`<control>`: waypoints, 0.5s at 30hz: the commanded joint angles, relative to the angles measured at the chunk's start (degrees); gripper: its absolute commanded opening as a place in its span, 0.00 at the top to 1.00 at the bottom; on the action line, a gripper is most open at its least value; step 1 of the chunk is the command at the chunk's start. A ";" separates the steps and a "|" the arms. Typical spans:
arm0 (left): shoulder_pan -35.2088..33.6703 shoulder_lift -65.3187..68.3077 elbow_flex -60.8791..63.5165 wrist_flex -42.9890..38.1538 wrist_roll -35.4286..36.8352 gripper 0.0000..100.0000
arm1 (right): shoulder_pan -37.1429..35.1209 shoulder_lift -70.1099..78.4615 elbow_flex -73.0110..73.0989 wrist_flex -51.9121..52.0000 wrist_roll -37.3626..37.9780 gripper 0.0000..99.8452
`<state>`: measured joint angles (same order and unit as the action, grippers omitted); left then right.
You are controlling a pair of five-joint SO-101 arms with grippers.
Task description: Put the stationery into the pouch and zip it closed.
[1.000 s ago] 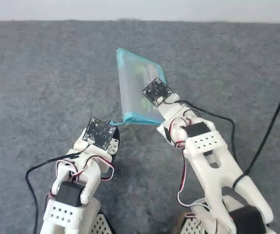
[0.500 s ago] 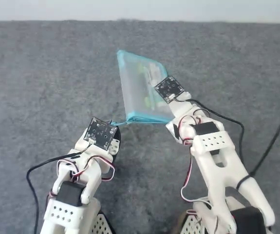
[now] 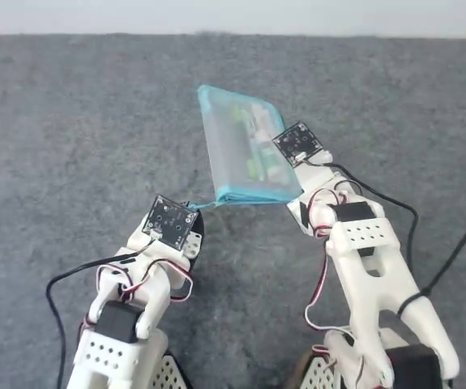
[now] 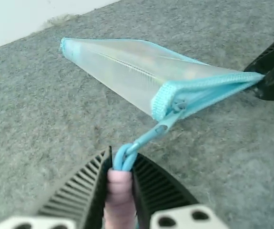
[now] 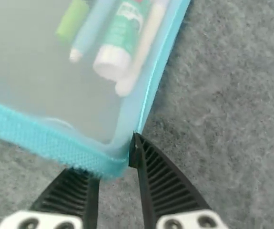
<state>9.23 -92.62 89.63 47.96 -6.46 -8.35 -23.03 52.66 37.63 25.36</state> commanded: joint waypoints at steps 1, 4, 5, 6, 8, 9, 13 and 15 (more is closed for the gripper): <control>-0.97 -0.97 -2.95 -0.18 0.18 0.99 | 9.19 -0.13 -1.05 0.48 0.00 1.00; -0.97 -0.97 -2.95 -0.18 0.18 0.99 | 9.98 -0.04 -1.05 0.48 0.00 1.00; -0.97 -0.97 -2.95 -0.18 0.18 0.99 | 10.07 -0.04 -1.05 0.48 -0.09 1.00; -0.97 -0.97 -2.86 -0.26 0.18 0.99 | 10.07 -0.04 -1.05 0.48 0.00 1.00; -0.97 -0.97 -2.86 -0.26 0.26 0.99 | 9.71 -0.04 -1.05 0.48 -0.09 1.00; -0.88 -0.97 -2.86 -0.26 0.26 0.98 | 9.63 -0.13 -1.05 0.48 -0.09 1.00; 1.32 -0.97 -2.77 0.00 0.26 0.95 | 9.63 -0.31 -1.05 0.57 -0.18 1.00; 3.78 -0.97 -2.33 0.70 0.18 0.89 | 9.63 -0.22 -1.05 0.48 -0.18 0.99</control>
<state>9.23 -92.79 89.45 47.96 -6.11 0.97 -21.36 53.63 38.07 25.10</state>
